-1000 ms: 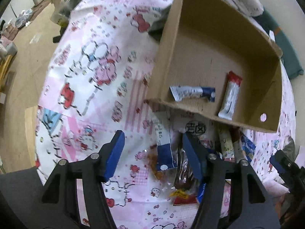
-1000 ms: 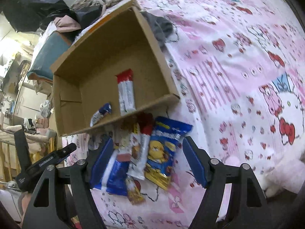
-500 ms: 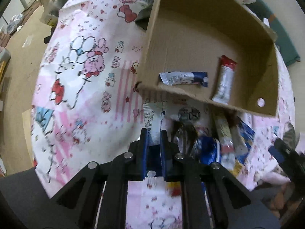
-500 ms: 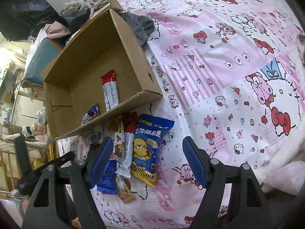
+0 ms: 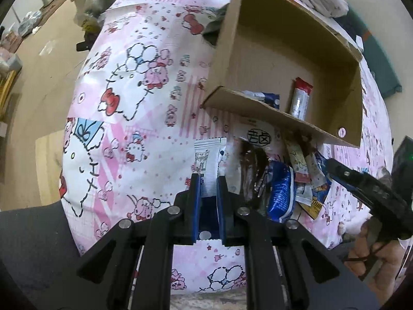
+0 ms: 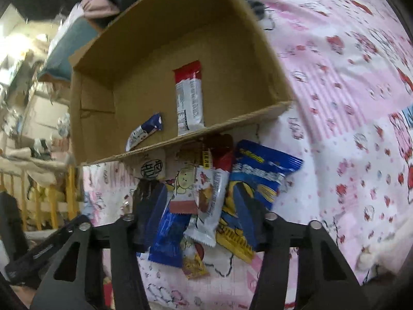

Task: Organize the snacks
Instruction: 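Grasp white snack packet with left tool while right tool grasps brown-white bar, then lower both held snacks into the box and open both tools, then grasp blue snack bag with left tool while right tool grasps blue chip bag, then carry both blue bags up over the box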

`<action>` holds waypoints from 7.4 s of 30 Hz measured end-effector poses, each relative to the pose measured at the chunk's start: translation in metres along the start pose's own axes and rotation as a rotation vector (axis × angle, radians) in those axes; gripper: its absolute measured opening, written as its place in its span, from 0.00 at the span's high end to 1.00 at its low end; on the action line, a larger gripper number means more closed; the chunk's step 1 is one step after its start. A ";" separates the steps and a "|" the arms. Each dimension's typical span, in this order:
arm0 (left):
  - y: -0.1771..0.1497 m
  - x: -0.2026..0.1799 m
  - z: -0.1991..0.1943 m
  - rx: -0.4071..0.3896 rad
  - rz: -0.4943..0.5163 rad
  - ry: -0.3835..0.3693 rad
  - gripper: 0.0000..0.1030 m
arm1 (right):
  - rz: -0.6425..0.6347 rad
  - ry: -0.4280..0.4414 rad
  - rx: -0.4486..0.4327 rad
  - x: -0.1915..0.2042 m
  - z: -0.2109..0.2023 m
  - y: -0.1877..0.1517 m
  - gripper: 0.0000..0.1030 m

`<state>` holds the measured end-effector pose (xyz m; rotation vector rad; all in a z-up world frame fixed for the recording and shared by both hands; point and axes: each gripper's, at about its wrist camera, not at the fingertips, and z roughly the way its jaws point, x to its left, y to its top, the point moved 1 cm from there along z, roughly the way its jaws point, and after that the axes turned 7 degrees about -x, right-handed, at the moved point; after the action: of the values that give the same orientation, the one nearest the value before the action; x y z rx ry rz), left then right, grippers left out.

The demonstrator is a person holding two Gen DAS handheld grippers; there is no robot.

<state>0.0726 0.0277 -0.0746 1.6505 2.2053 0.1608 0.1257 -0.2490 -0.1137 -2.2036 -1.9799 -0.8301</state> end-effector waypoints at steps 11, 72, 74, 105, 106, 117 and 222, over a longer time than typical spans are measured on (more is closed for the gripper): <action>0.002 -0.005 0.002 -0.028 0.022 0.013 0.91 | -0.140 -0.097 0.026 0.014 0.017 -0.004 0.83; 0.125 -0.102 -0.024 -0.355 0.262 -0.027 0.91 | -0.025 0.126 -0.395 -0.003 -0.094 0.076 0.83; 0.126 -0.103 -0.012 -0.362 0.268 -0.044 0.91 | -0.035 0.118 -0.391 -0.003 -0.088 0.082 0.83; 0.123 -0.104 0.032 -0.286 0.280 -0.058 0.89 | -0.054 0.077 -0.245 -0.003 -0.022 0.089 0.79; 0.122 -0.104 0.032 -0.284 0.281 -0.058 0.89 | -0.048 0.083 -0.238 -0.002 -0.021 0.089 0.79; 0.120 -0.104 0.020 -0.331 0.278 -0.028 0.29 | -0.040 0.074 -0.295 -0.001 -0.034 0.093 0.21; -0.004 -0.026 -0.008 -0.072 0.097 0.010 0.83 | 0.074 -0.148 0.082 -0.042 0.015 -0.021 0.80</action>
<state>0.0717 0.0033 -0.0625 1.7212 2.1026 0.2716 0.1101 -0.2781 -0.1505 -2.3372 -1.9413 -0.5814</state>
